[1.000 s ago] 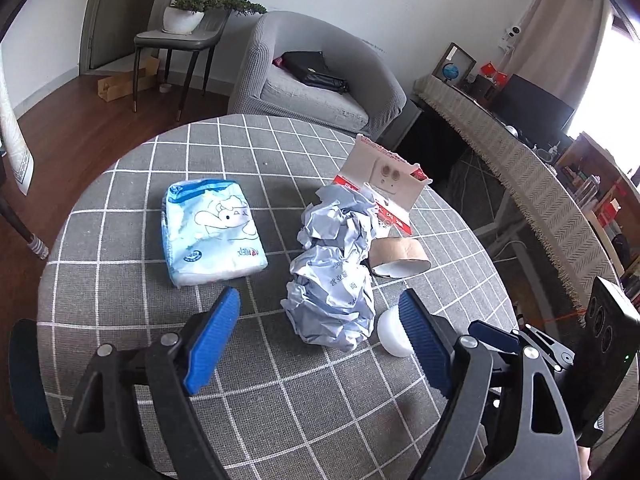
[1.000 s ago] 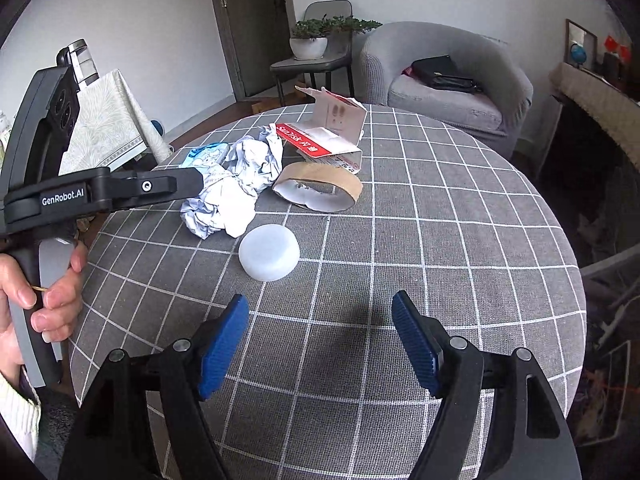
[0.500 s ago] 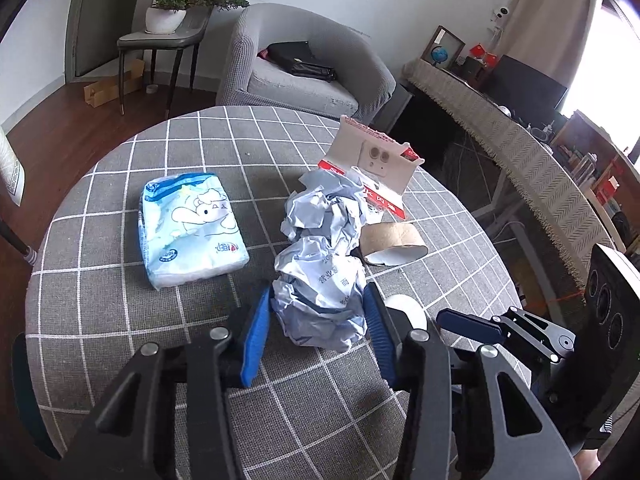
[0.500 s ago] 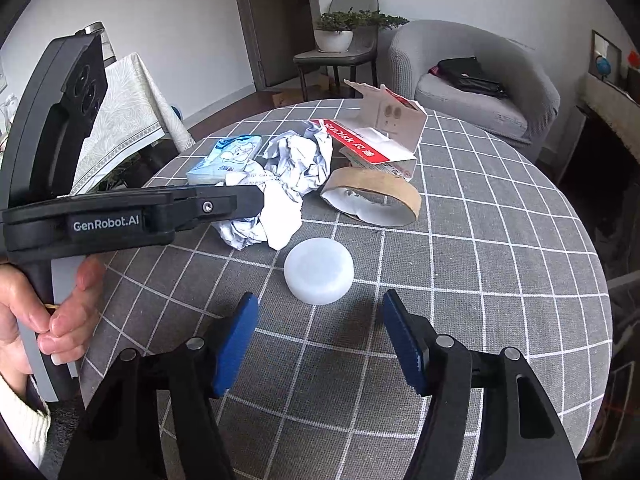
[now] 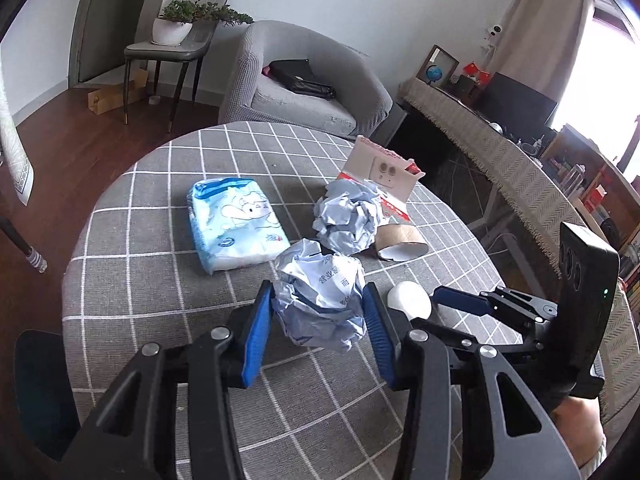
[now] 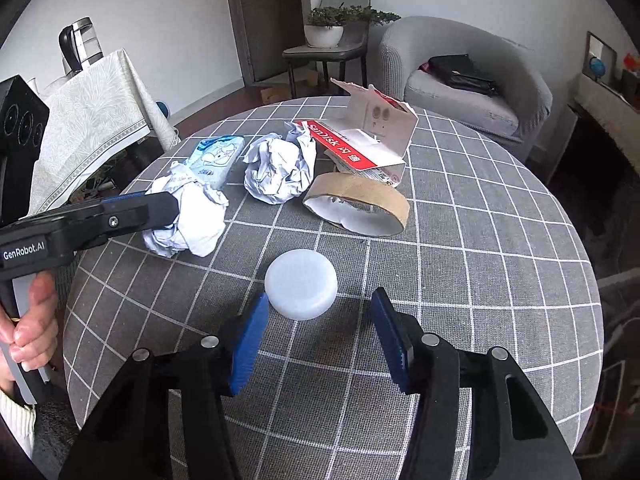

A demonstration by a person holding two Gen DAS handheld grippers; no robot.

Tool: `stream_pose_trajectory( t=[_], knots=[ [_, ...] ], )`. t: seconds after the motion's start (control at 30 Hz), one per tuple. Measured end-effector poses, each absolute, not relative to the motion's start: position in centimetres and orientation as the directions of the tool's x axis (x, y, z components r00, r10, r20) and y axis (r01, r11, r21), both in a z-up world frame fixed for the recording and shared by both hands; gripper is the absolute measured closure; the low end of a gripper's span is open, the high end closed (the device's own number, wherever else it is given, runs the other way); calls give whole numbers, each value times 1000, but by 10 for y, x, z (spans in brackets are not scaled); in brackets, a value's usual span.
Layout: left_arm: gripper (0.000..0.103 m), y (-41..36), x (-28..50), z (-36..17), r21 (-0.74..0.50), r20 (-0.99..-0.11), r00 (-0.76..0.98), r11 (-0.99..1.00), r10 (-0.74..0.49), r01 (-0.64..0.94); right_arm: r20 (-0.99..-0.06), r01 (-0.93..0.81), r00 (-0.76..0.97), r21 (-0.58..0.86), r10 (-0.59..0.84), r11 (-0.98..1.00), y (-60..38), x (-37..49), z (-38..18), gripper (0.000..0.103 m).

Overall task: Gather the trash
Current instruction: 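Grasp the crumpled grey paper with the left tool while the right tool grasps the white round lid, then carry the crumpled paper and white lid over the teal bin with both tools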

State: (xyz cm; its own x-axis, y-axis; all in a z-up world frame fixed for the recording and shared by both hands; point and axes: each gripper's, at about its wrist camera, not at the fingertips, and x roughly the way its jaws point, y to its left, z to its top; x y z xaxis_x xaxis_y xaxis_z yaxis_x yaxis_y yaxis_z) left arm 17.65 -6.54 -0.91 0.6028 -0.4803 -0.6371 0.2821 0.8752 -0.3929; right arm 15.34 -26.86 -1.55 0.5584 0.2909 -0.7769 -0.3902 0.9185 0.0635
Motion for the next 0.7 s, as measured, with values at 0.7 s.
stream_pose_trajectory(
  t=[0.7],
  knots=[
    [55, 39, 144, 25, -362, -581, 709, 907, -399, 214, -684, -510, 584, 110, 437, 853, -183, 147, 26, 68]
  ],
)
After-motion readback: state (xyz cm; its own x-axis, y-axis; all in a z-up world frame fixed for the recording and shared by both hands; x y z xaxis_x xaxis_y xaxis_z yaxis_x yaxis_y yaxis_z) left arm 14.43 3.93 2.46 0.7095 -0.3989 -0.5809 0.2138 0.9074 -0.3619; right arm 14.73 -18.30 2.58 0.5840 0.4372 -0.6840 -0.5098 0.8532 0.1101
